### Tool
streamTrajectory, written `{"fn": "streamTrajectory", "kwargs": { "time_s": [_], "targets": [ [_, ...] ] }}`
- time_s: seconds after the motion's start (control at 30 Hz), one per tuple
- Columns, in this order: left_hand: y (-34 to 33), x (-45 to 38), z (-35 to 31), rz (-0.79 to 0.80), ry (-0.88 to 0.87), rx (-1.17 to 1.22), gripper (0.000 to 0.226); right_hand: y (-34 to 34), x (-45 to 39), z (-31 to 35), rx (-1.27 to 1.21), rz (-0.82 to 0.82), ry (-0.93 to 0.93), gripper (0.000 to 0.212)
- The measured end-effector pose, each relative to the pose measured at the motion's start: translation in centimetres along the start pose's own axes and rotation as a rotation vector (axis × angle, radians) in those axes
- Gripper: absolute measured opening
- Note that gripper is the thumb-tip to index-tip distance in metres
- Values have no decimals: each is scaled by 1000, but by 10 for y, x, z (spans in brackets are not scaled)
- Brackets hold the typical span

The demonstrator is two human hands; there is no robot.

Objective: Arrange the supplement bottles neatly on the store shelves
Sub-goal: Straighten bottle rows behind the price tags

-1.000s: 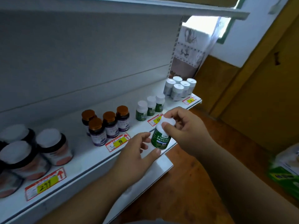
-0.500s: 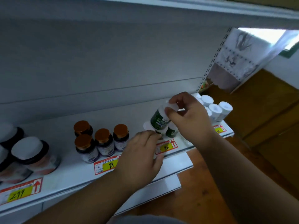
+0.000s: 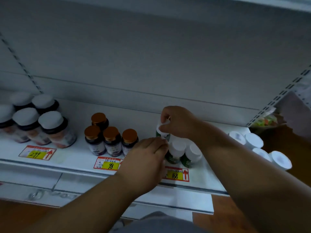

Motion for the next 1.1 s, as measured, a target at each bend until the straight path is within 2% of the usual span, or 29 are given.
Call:
{"fn": "streamTrajectory", "kwargs": {
  "time_s": [0.13, 0.4, 0.47, 0.6, 0.73, 0.87, 0.97, 1.1],
  "targets": [
    [-2, 3, -1, -21, 15, 5, 47, -15, -2, 4, 34, 112, 60, 19],
    [2, 5, -5, -31, 30, 8, 49, -15, 0, 4, 74, 157, 81, 16],
    [6, 8, -6, -58, 43, 2, 50, -11, 4, 7, 85, 129, 103, 12],
    [27, 25, -6, -214, 117, 12, 47, 7, 23, 30, -6, -33, 222, 8],
    [62, 59, 7, -380, 234, 36, 32, 18, 54, 79, -134, -96, 352, 11],
    [85, 118, 39, -509, 506, 198, 35, 7, 78, 133, -218, -72, 365, 13],
    [98, 174, 68, -589, 640, 348, 41, -17, 95, 192, -298, -70, 449, 13],
    [138, 262, 112, -594, 735, 332, 34, -81, 113, 294, -409, 54, 516, 14]
  ]
}}
Point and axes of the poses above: each hand's wrist, its own x-axis away from the middle knuckle, its own y-axis out of the back of the hand, z = x × y, the point moved 8 cm from there along -x, towards the middle knuckle, and after that the axes turned 14 degrees about -y, right-handed, at the moved point
